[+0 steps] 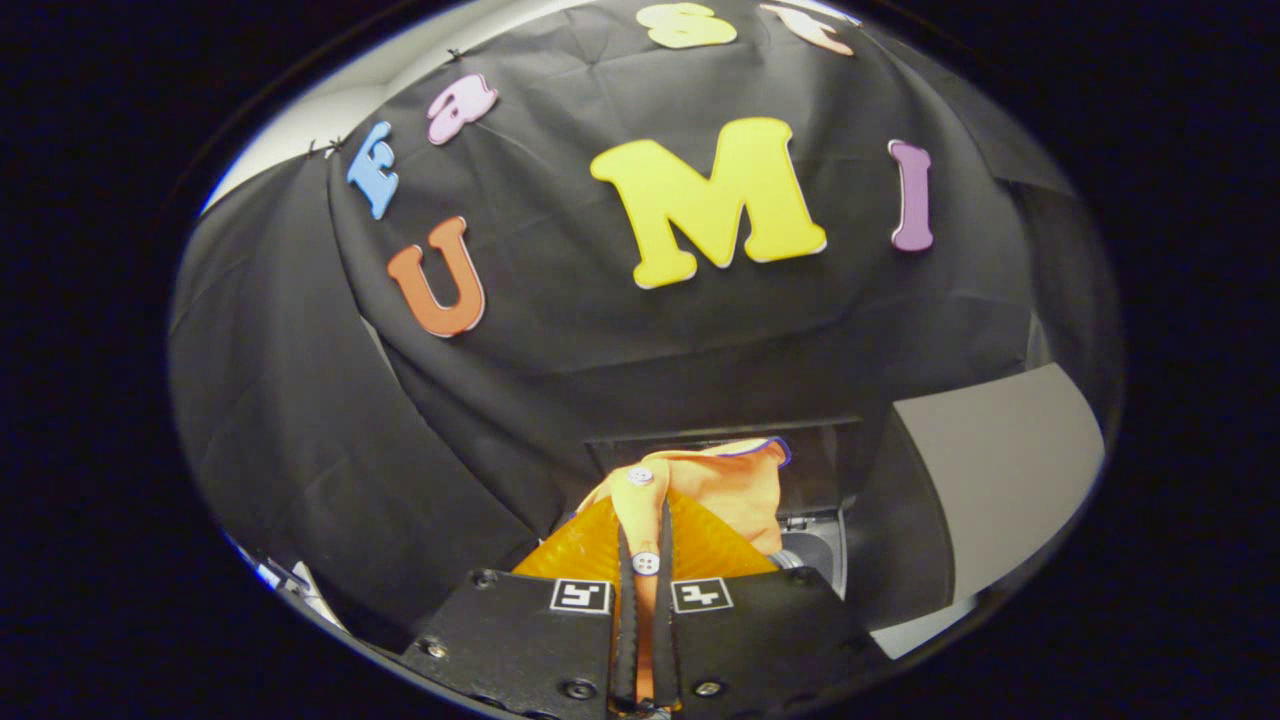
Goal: Put the clothes into the washing machine and then close the washing machine lid.
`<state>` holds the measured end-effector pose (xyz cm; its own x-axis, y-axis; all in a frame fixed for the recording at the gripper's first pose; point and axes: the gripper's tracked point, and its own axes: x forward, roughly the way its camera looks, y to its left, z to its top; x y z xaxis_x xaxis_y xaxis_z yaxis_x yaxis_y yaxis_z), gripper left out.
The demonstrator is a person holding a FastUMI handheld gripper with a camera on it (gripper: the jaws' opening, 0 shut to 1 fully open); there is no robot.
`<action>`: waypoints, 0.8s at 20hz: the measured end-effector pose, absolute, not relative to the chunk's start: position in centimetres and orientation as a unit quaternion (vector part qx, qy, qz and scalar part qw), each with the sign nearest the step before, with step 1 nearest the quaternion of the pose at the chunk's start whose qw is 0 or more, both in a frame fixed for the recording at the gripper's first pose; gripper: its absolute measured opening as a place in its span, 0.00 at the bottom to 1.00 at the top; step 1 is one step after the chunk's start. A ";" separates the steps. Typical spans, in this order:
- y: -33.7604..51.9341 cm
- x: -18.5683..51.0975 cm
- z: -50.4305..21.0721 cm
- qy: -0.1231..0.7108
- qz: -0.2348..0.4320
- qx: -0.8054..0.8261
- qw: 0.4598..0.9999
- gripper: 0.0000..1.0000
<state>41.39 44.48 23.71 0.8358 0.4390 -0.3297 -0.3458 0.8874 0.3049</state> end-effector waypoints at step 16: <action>47.9 52.6 4.8 0.375 0.134 0.105 0.911 0.09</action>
